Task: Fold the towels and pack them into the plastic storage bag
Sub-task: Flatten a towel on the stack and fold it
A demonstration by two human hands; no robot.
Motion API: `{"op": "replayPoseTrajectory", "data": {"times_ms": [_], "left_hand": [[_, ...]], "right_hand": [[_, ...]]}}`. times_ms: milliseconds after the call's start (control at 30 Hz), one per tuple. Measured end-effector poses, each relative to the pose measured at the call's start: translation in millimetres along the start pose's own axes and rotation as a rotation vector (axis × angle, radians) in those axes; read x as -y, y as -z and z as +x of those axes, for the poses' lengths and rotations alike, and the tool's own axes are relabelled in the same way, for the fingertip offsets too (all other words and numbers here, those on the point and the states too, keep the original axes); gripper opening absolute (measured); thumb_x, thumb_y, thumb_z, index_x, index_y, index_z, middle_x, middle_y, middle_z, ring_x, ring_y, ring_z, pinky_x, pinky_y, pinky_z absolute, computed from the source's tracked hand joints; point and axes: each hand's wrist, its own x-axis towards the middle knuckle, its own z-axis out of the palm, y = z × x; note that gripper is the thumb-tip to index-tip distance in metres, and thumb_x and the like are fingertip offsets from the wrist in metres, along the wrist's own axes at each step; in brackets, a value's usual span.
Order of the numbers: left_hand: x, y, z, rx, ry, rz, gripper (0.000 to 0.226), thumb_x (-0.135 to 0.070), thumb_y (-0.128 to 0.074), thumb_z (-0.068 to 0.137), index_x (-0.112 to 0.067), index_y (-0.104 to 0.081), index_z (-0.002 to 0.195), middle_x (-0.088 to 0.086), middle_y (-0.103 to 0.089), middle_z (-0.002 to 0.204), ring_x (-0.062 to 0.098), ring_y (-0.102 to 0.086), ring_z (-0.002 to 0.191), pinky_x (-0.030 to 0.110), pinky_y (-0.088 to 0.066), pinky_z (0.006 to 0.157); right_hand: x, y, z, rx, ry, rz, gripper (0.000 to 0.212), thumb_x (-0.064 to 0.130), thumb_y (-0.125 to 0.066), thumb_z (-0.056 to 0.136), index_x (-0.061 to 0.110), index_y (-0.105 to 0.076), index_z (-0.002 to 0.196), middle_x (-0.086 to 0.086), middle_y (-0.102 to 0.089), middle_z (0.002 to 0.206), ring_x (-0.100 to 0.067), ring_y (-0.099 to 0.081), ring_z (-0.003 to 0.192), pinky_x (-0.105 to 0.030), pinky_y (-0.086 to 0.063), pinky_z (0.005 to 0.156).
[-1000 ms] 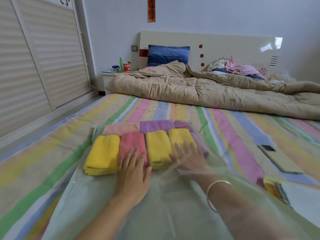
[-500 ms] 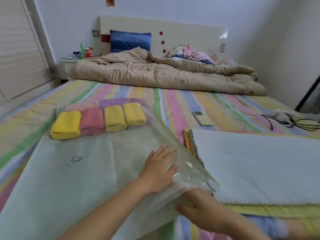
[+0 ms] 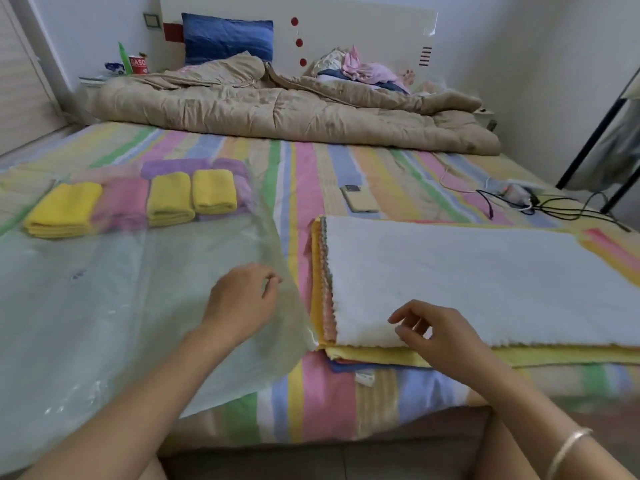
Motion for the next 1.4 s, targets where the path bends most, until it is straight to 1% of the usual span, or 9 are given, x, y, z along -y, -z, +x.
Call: {"op": "replayPoseTrajectory", "data": {"times_ms": [167, 367, 533, 633, 733, 933, 1167, 1300, 1400], "left_hand": [[-115, -47, -14, 0.02, -0.37, -0.23, 0.023, -0.028, -0.051, 0.084, -0.023, -0.068, 0.099, -0.006, -0.067, 0.102, 0.018, -0.059, 0.1, 0.032, -0.044, 0.088], [-173, -114, -22, 0.163, -0.559, -0.18, 0.025, -0.041, -0.059, 0.083, -0.026, -0.065, 0.103, -0.011, -0.064, 0.104, 0.013, -0.056, 0.096, 0.031, -0.046, 0.083], [-194, -126, -7, 0.033, -0.753, 0.161, 0.04, -0.067, -0.06, 0.066, -0.027, -0.063, 0.068, -0.01, -0.06, 0.065, 0.014, -0.058, 0.063, 0.025, -0.039, 0.056], [-198, -125, 0, -0.016, -0.836, 0.232, 0.036, -0.06, -0.067, 0.065, -0.025, -0.058, 0.059, -0.007, -0.056, 0.056, 0.015, -0.057, 0.052, 0.024, -0.037, 0.048], [-201, -122, 4, 0.002, -0.86, 0.208, 0.033, -0.055, -0.05, 0.072, -0.026, -0.056, 0.058, -0.007, -0.055, 0.056, 0.014, -0.057, 0.049, 0.022, -0.034, 0.042], [-207, -124, 3, 0.027, -0.825, 0.234, 0.027, -0.045, -0.047, 0.07, -0.024, -0.054, 0.055, -0.007, -0.054, 0.05, 0.013, -0.055, 0.043, 0.019, -0.023, 0.045], [-202, -130, 1, 0.036, -0.735, 0.204, 0.033, -0.053, -0.048, 0.072, -0.025, -0.058, 0.056, -0.01, -0.059, 0.053, 0.009, -0.058, 0.048, 0.024, -0.036, 0.041], [-207, -122, 1, 0.145, -0.405, 0.105, 0.051, -0.064, -0.041, 0.085, -0.025, -0.064, 0.063, -0.013, -0.064, 0.057, 0.003, -0.059, 0.056, 0.026, -0.047, 0.055], [-214, -109, 5, 0.339, 0.008, -0.261, 0.047, -0.053, -0.042, 0.097, -0.024, -0.072, 0.076, -0.013, -0.072, 0.067, 0.004, -0.068, 0.067, 0.031, -0.055, 0.073]], "right_hand": [[-42, 3, -12, -0.195, 0.166, -0.336, 0.018, 0.042, -0.074, 0.078, 0.036, -0.063, 0.091, 0.02, -0.056, 0.087, -0.004, -0.051, 0.084, -0.019, -0.038, 0.055], [-116, 46, -28, -0.326, 0.312, -0.621, 0.031, 0.018, -0.086, 0.062, 0.021, -0.069, 0.088, 0.006, -0.063, 0.087, -0.019, -0.059, 0.078, -0.023, -0.035, 0.05], [-169, 84, -40, -0.352, 0.265, -0.577, 0.033, 0.007, -0.085, 0.062, 0.02, -0.073, 0.089, 0.007, -0.07, 0.086, -0.021, -0.066, 0.076, -0.03, -0.049, 0.057], [-191, 107, -48, -0.389, 0.184, -0.523, 0.021, 0.012, -0.085, 0.069, 0.024, -0.074, 0.083, 0.01, -0.071, 0.082, -0.019, -0.067, 0.072, -0.029, -0.048, 0.058], [-211, 119, -54, -0.389, 0.143, -0.529, 0.018, 0.015, -0.084, 0.071, 0.026, -0.074, 0.081, 0.011, -0.07, 0.08, -0.019, -0.066, 0.069, -0.029, -0.048, 0.055], [-242, 134, -57, -0.393, 0.049, -0.522, 0.02, 0.004, -0.078, 0.073, 0.02, -0.073, 0.084, 0.005, -0.07, 0.083, -0.023, -0.067, 0.078, -0.028, -0.046, 0.056], [-271, 161, -66, -0.48, -0.148, -0.75, 0.017, 0.002, -0.074, 0.073, 0.016, -0.072, 0.081, -0.004, -0.06, 0.082, -0.029, -0.058, 0.073, -0.03, -0.043, 0.047], [-239, 159, -47, -0.616, -0.07, -0.682, 0.021, -0.006, -0.07, 0.071, 0.01, -0.069, 0.085, -0.008, -0.063, 0.096, -0.032, -0.059, 0.056, -0.024, -0.032, 0.045], [-195, 139, -18, -0.598, 0.222, -0.564, 0.021, -0.005, -0.072, 0.073, 0.011, -0.066, 0.085, -0.006, -0.066, 0.107, -0.028, -0.067, 0.081, -0.03, -0.046, 0.049]]}}
